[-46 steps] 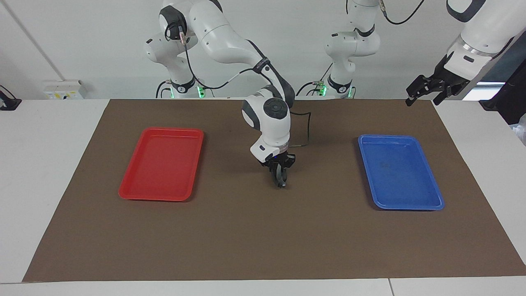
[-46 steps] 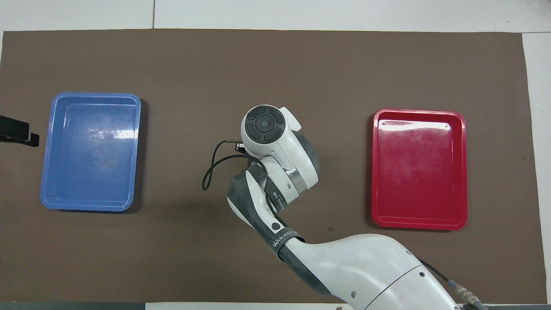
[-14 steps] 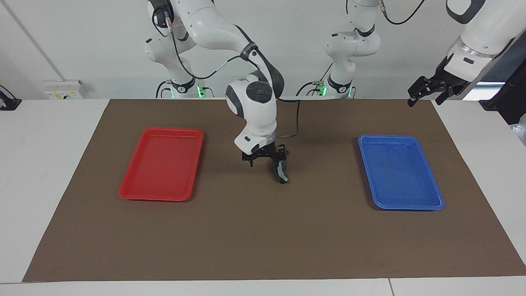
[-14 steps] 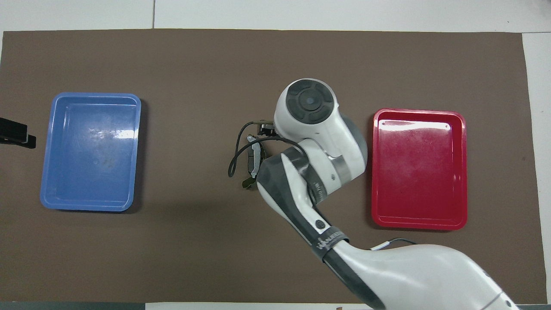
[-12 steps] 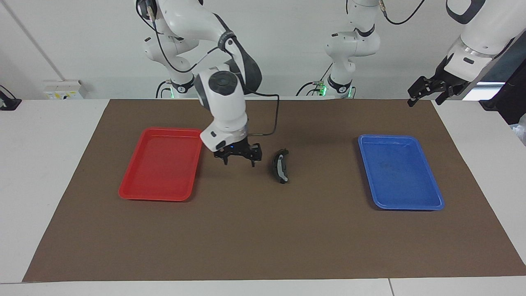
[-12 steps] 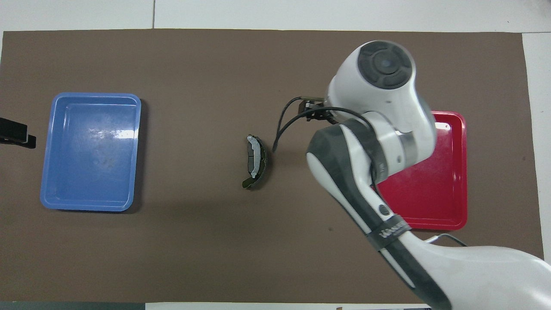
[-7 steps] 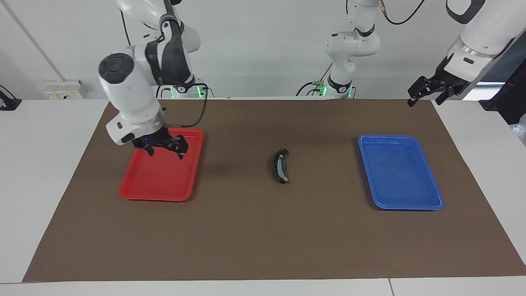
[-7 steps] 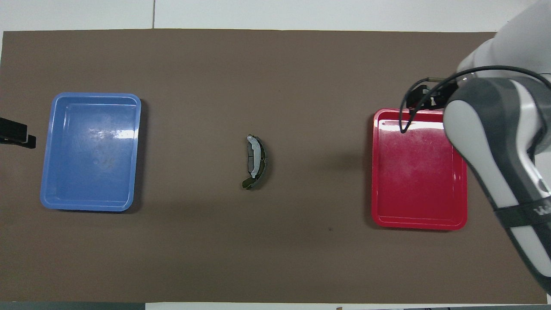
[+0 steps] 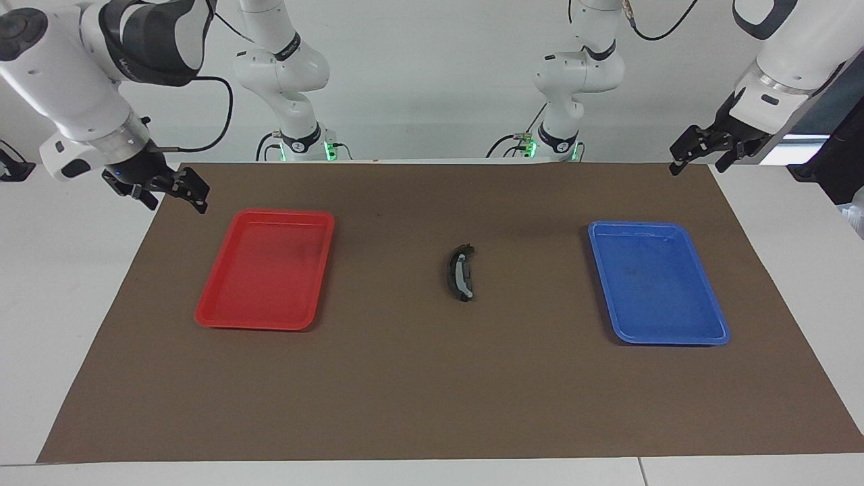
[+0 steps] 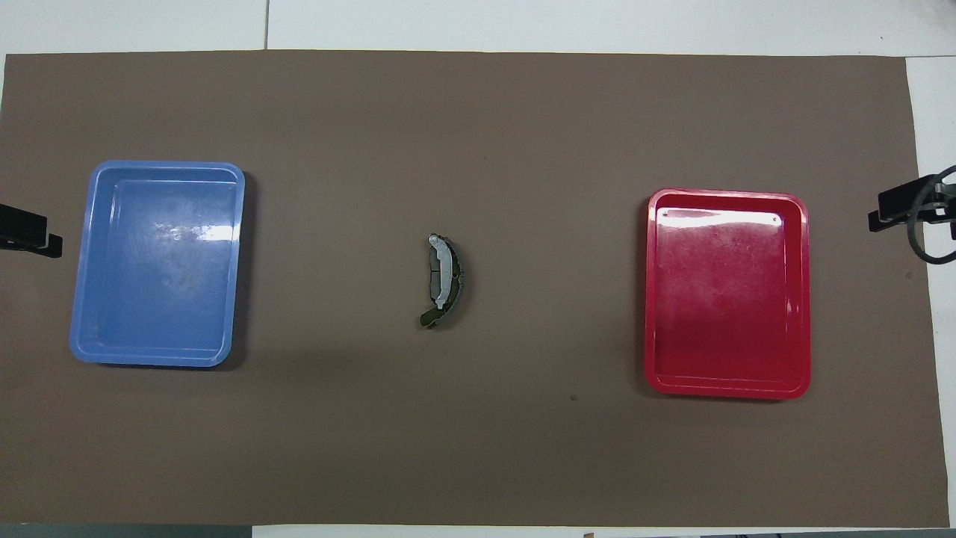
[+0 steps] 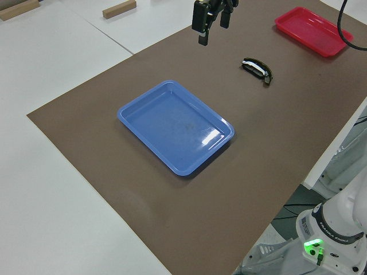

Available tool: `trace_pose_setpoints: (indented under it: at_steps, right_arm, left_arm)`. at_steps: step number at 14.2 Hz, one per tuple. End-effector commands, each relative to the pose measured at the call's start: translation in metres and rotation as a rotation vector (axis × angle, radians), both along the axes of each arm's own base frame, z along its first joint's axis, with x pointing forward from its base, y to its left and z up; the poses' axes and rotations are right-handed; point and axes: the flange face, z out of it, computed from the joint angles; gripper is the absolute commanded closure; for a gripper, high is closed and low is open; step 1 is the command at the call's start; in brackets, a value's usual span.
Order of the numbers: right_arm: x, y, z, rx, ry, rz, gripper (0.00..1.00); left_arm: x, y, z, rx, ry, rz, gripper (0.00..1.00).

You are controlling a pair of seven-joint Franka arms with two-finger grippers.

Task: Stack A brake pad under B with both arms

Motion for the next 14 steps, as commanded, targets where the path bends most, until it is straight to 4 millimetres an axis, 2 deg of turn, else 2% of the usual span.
trace_pose_setpoints:
  at_steps: [1,2,5,14]
  right_arm:
    - [-0.0193,0.0185,0.0187,-0.021,-0.015,0.050,0.00]
    - [-0.0274,0.0166,0.0259,-0.024,-0.009,0.045,0.00]
    - [-0.0287,0.0167,0.0177,-0.023,0.002,0.039,0.00]
    - [-0.0257,0.0123,0.0211,-0.057,-0.033,0.042,0.00]
  left_arm:
    - [-0.0043,0.0018,-0.0011,0.014,-0.004,0.002,0.00]
    - [-0.0043,0.0026,-0.0018,0.014,-0.002,0.004,0.00]
    - [-0.0043,0.0018,-0.0018,0.014,-0.002,0.002,0.00]
    - [-0.0043,0.0026,-0.0011,0.014,-0.004,0.004,0.00]
